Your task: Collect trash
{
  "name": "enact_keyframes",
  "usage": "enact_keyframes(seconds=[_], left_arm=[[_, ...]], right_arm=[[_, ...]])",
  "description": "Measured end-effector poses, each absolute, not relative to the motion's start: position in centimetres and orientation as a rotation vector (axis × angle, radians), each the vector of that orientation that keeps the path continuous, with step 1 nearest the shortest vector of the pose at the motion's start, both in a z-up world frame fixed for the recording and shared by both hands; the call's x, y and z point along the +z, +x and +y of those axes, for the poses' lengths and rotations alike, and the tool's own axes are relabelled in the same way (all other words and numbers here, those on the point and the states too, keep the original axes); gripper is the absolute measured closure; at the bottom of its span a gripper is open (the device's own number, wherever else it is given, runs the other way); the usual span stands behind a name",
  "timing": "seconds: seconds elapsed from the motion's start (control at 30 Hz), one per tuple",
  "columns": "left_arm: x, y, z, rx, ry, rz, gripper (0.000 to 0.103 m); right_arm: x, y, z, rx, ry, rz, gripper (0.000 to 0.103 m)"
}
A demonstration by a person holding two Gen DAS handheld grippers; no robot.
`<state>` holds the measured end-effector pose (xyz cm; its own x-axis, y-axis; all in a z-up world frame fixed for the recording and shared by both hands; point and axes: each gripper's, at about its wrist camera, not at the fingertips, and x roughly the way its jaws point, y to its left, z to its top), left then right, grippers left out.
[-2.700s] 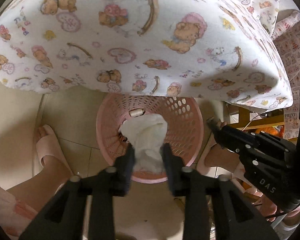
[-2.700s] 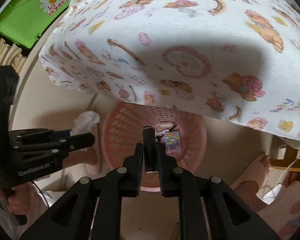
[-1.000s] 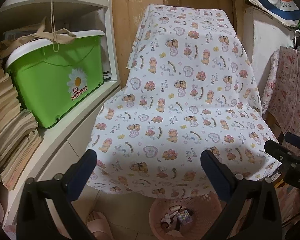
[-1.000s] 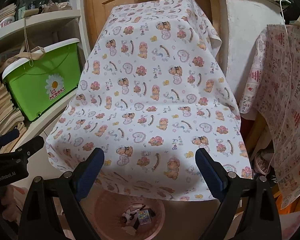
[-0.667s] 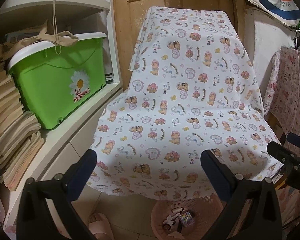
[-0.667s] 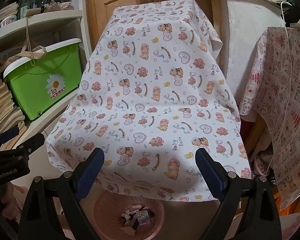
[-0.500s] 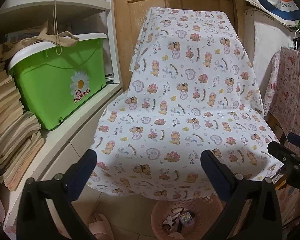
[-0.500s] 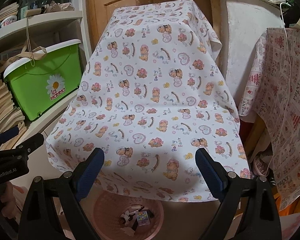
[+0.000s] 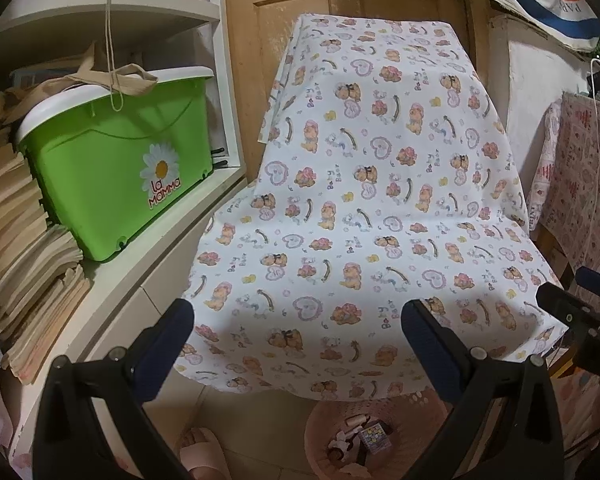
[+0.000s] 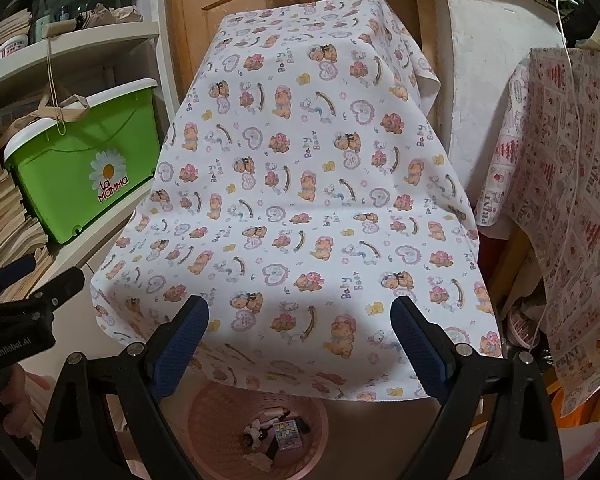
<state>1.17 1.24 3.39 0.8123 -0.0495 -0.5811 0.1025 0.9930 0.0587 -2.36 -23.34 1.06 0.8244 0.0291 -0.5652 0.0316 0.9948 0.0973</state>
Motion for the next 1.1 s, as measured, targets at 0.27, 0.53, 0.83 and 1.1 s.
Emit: enact_keyframes(seconds=[0.27, 0.53, 0.83, 1.1], left_arm=[[3.6, 1.3, 1.6, -0.082, 0.089, 0.602, 0.000], [3.6, 1.4, 1.3, -0.075, 0.113, 0.590, 0.000], [3.4, 0.8, 0.5, -0.109, 0.145, 0.588, 0.000], [2.8, 0.8, 0.1, -0.105, 0.169, 0.602, 0.000]], right_arm=[[1.0, -2.4, -23.2, -0.003, 0.102, 0.602, 0.009], [1.0, -2.2, -23.1, 0.014, 0.106, 0.599, 0.009], [0.7, -1.9, -23.5, -0.012, 0.117, 0.605, 0.009], [1.3, -2.3, -23.8, 0.002, 0.139, 0.589, 0.009]])
